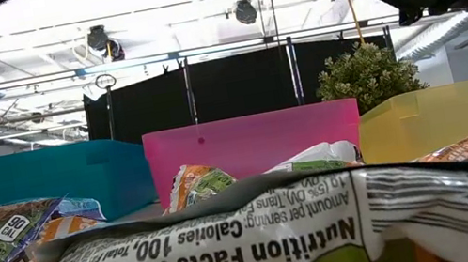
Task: Pick and place Granola Bars by type
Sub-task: Put the blue granola bar into the blue bin, then put the red granola bar into the yellow bin
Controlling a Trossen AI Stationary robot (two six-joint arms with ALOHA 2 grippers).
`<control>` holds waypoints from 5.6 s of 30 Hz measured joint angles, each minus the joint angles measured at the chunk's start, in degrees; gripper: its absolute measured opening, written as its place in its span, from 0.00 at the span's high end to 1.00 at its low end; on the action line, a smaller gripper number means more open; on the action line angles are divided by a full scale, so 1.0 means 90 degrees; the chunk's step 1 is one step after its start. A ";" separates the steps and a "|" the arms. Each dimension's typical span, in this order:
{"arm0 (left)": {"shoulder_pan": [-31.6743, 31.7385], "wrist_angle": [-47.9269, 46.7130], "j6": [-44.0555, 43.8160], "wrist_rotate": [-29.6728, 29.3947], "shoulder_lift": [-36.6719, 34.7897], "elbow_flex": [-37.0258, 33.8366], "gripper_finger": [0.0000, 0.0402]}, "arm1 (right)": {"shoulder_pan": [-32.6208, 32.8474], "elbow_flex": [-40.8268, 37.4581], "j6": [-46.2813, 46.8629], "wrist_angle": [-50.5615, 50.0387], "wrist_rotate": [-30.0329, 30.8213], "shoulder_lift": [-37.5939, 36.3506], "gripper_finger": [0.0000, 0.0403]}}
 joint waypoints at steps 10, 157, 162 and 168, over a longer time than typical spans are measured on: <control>-0.0005 -0.1426 0.0902 -0.0304 -0.0174 0.1128 0.89 | -0.0002 0.0000 -0.0027 0.0025 0.0003 0.0000 1.00; 0.1828 0.7254 0.5577 -0.1847 -0.6064 -0.5668 0.88 | 0.7286 0.8446 0.9236 -0.7872 0.1497 1.1549 0.63; 0.1829 0.7189 0.5310 -0.1847 -0.6064 -0.5668 0.88 | 0.7278 0.8409 0.9094 -0.7791 0.1560 1.1375 0.78; 0.1829 0.7180 0.5172 -0.1847 -0.6064 -0.5668 0.88 | 0.7252 0.8412 0.8803 -0.7732 0.1658 1.0816 0.93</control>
